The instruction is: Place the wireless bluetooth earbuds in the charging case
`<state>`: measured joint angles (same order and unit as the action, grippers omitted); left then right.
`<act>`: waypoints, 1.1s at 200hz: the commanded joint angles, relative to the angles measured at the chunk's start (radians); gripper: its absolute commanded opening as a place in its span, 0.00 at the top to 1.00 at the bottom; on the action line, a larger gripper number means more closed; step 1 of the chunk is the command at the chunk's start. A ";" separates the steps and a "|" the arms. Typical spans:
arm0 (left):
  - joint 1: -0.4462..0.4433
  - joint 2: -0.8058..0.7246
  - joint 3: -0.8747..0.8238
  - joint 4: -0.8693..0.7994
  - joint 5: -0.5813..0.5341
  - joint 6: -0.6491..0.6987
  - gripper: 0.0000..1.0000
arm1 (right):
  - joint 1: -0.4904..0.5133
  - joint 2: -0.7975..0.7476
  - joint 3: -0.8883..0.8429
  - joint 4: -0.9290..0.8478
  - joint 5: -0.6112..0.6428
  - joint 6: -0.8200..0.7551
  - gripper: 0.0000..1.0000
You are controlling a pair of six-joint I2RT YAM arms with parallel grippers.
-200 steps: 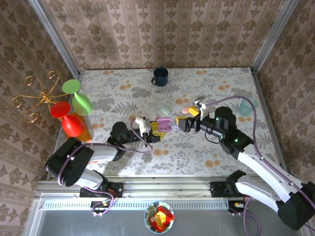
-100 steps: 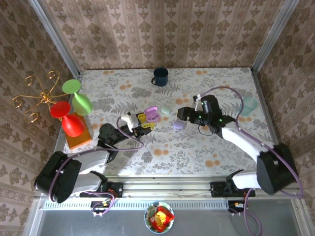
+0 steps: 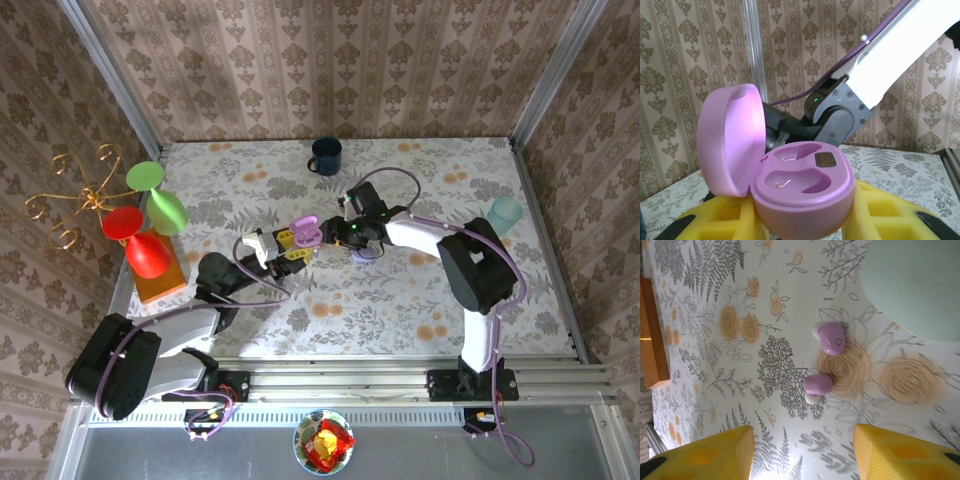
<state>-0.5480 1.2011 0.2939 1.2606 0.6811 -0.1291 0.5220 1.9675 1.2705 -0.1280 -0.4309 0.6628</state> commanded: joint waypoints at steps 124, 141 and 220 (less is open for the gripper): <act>0.024 -0.035 -0.022 -0.035 -0.009 -0.007 0.67 | 0.042 0.228 0.217 -0.096 -0.053 0.028 0.51; 0.029 -0.037 -0.027 -0.034 -0.011 -0.010 0.67 | 0.045 0.248 0.245 -0.104 -0.061 0.028 0.53; 0.065 -0.078 -0.058 -0.037 -0.022 -0.023 0.67 | 0.072 0.312 0.378 -0.284 0.022 -0.098 0.59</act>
<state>-0.5049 1.1587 0.2531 1.2041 0.6685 -0.1291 0.5690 2.2456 1.6131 -0.2977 -0.4686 0.6388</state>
